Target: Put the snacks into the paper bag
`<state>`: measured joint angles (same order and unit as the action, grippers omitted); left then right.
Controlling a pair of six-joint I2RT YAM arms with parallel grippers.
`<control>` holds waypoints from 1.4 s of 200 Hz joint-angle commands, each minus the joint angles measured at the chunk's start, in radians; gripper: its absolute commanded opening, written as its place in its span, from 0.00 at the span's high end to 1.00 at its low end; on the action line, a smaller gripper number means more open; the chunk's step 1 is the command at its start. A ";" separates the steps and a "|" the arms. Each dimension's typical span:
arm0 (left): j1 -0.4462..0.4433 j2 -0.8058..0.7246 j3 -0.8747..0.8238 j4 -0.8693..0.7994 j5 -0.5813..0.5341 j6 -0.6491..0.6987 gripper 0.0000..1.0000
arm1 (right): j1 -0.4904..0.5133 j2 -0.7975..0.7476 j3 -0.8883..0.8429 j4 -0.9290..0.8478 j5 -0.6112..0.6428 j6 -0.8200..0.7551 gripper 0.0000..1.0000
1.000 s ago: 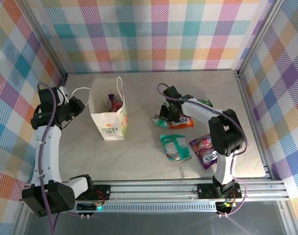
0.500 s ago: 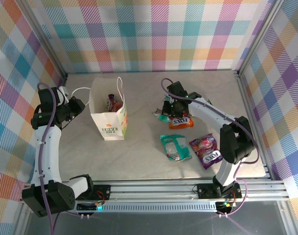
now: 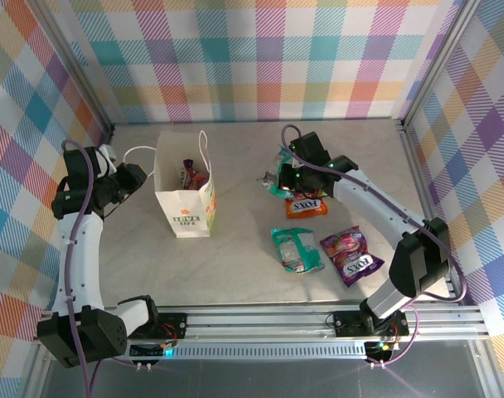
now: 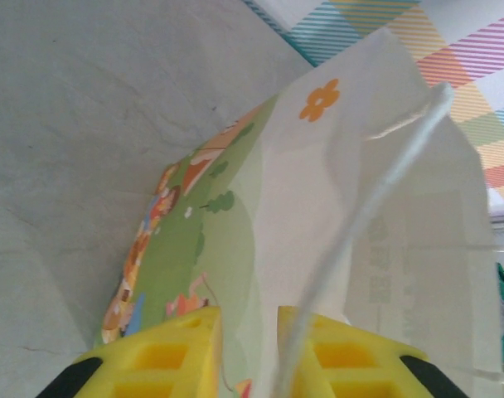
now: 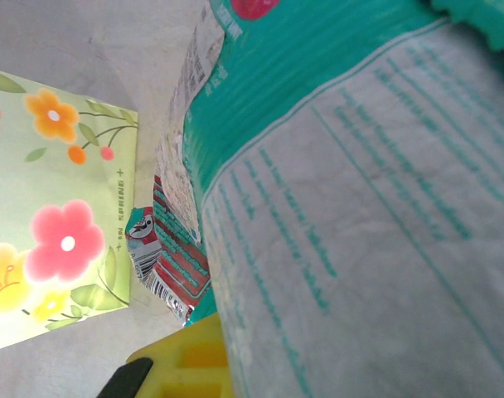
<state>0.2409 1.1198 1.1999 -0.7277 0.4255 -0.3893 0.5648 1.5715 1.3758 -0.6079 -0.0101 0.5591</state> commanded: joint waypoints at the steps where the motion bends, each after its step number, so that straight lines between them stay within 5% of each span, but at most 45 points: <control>1: 0.014 -0.017 0.044 0.016 0.086 -0.019 0.74 | 0.009 -0.047 0.020 0.007 0.016 -0.027 1.00; 63: 0.003 0.021 0.068 -0.005 0.133 -0.013 0.63 | 0.027 -0.086 0.029 0.019 0.027 -0.039 1.00; 170: -0.090 0.088 0.086 -0.006 0.065 0.012 0.64 | 0.085 -0.104 0.155 -0.004 0.048 -0.097 1.00; 280: -0.100 0.107 0.059 0.014 0.014 -0.007 0.82 | 0.185 -0.116 0.286 -0.005 0.075 -0.177 1.00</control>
<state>0.1452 1.2240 1.2579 -0.7273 0.4438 -0.3969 0.7246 1.4921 1.5940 -0.6514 0.0460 0.4278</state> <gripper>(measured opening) 0.202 0.066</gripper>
